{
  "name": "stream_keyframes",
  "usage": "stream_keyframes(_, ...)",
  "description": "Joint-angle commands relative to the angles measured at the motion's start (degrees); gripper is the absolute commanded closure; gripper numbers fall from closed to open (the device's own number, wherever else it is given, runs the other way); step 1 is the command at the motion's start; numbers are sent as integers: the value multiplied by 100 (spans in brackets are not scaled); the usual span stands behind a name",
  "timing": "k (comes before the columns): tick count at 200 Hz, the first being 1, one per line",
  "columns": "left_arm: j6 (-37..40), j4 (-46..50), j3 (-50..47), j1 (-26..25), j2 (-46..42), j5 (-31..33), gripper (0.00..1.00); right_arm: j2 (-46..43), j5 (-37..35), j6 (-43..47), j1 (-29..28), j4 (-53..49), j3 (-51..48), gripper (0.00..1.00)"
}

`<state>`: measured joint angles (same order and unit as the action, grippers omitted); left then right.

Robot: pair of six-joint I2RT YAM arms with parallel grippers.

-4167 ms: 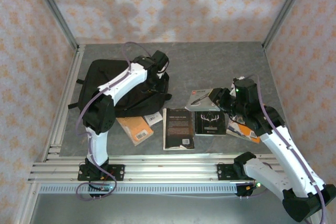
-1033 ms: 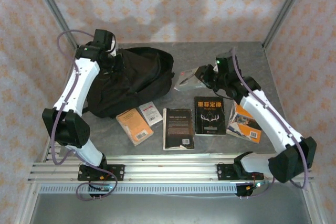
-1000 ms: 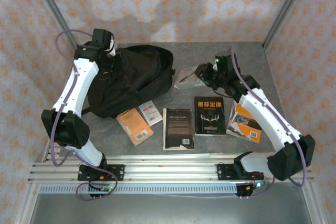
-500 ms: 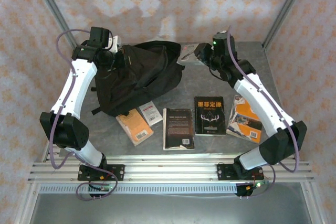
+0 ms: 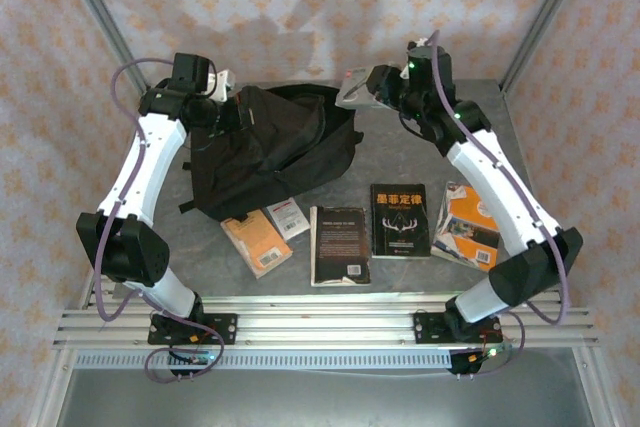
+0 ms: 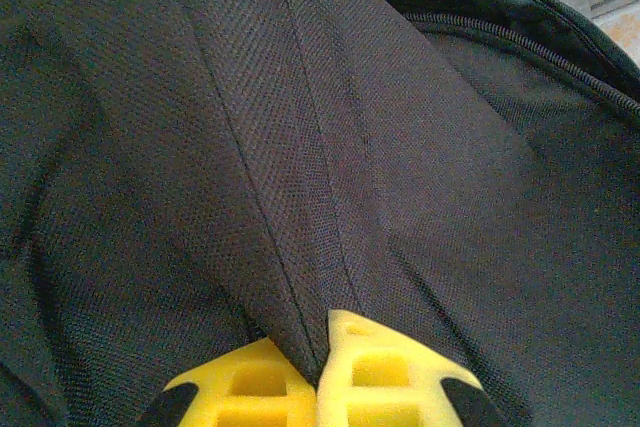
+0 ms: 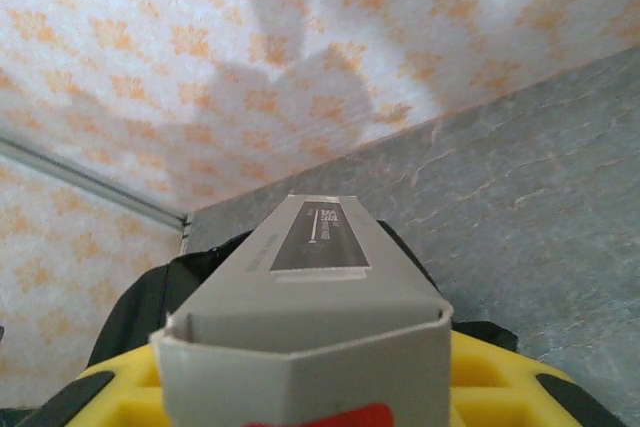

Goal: Pack the student bag
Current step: Open the student bag at the middle-left of the table.

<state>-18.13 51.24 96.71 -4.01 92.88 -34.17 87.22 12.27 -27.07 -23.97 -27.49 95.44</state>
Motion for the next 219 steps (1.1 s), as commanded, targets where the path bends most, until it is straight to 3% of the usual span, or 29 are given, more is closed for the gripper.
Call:
stream_keyframes(1,-58,-601,-6,-8,-351,-371,100,253,467,261,-10,-257,259,66)
stream_keyframes(55,-23,-631,-47,-130,-346,-463,100,709,958,64,-121,-653,363,65)
stream_keyframes(76,10,-635,-29,-217,-297,-482,100,831,1466,-740,-126,-378,38,65)
stream_keyframes(99,77,-489,51,-371,-199,-285,100,708,1901,-2064,-111,816,-609,65)
stream_keyframes(119,-207,-256,58,-479,-251,404,60,531,1961,-2966,-27,1786,-1019,65)
stream_keyframes(128,-532,-130,-39,-517,-396,961,50,466,1990,-3218,3,2144,-1171,65)
stream_keyframes(137,-986,-147,-338,-568,-658,1422,47,448,2015,-3356,31,2336,-1233,65)
stream_keyframes(170,-2049,-778,-1338,-929,-1716,2025,40,608,2443,-3590,17,2716,-1293,65)
stream_keyframes(196,-2273,-1002,-1315,-957,-1826,1752,28,603,2473,-3243,-59,2383,-1335,65)
stream_keyframes(219,-2198,-959,-963,-1008,-1416,1186,26,608,2460,-2989,-164,2166,-1422,65)
